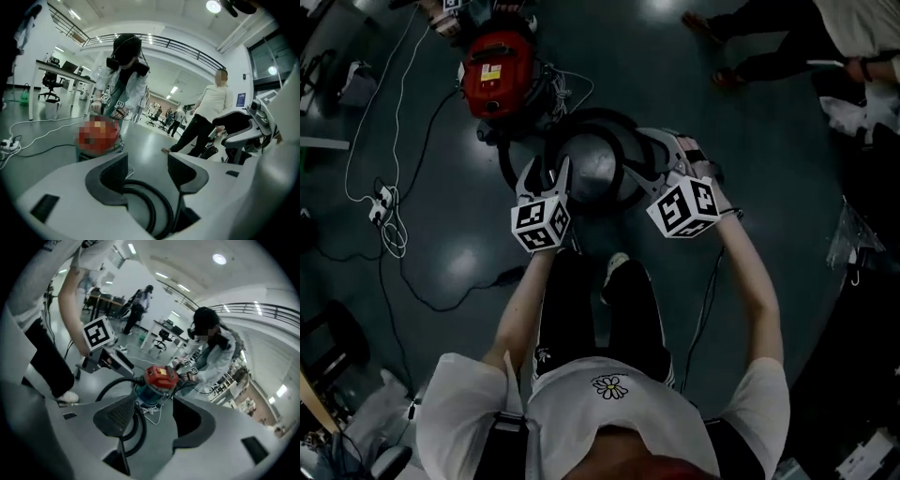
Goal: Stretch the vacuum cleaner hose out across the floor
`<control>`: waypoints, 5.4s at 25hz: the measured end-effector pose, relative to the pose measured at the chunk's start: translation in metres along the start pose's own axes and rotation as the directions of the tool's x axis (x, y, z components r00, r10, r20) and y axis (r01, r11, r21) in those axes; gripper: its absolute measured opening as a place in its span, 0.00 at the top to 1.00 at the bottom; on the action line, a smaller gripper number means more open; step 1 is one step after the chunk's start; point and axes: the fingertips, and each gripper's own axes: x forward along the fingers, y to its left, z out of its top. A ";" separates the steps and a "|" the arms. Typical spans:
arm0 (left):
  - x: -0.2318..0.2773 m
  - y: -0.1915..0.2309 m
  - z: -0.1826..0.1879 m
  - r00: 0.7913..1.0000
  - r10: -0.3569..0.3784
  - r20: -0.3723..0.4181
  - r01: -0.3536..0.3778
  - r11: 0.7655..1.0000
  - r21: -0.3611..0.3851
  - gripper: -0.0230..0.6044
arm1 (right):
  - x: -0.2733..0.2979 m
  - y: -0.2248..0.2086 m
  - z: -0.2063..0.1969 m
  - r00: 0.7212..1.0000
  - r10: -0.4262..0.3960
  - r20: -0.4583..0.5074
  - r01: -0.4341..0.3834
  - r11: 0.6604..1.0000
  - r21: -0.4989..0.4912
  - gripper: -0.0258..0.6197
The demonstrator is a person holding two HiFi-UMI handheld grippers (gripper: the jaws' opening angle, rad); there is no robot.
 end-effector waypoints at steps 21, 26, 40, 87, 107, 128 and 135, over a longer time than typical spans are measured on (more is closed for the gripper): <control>0.165 0.214 -0.335 0.984 0.171 0.050 -0.167 0.984 -0.063 0.57 | 0.495 0.226 -0.186 0.933 0.356 -0.055 -0.276 0.609 -0.744 0.58; 0.171 0.203 -0.348 0.992 0.124 0.014 -0.122 0.989 -0.086 0.57 | 0.515 0.255 -0.203 0.923 0.352 -0.154 -0.308 0.442 -0.842 0.58; 0.175 0.169 -0.342 0.999 0.033 -0.006 -0.033 0.999 -0.010 0.57 | 0.496 0.167 -0.285 0.941 0.192 -0.279 -0.335 0.655 -0.678 0.64; 0.139 0.058 -0.370 0.980 -0.196 0.016 0.169 0.884 0.437 0.57 | 0.375 0.332 -0.338 0.918 0.313 -0.242 -0.385 0.847 -0.366 0.65; 0.145 0.045 -0.390 0.972 -0.233 -0.012 0.215 0.872 0.439 0.57 | 0.273 0.203 -0.564 0.778 0.177 -0.602 0.093 0.916 0.390 0.68; 0.180 0.005 -0.413 0.943 -0.323 -0.081 0.325 0.839 0.437 0.57 | 0.067 0.249 -0.745 0.518 0.112 -0.848 0.625 0.628 0.464 0.68; 0.187 0.000 -0.419 0.941 -0.323 -0.096 0.331 0.831 0.448 0.57 | 0.064 0.292 -0.767 0.477 0.136 -0.868 0.676 0.574 0.462 0.68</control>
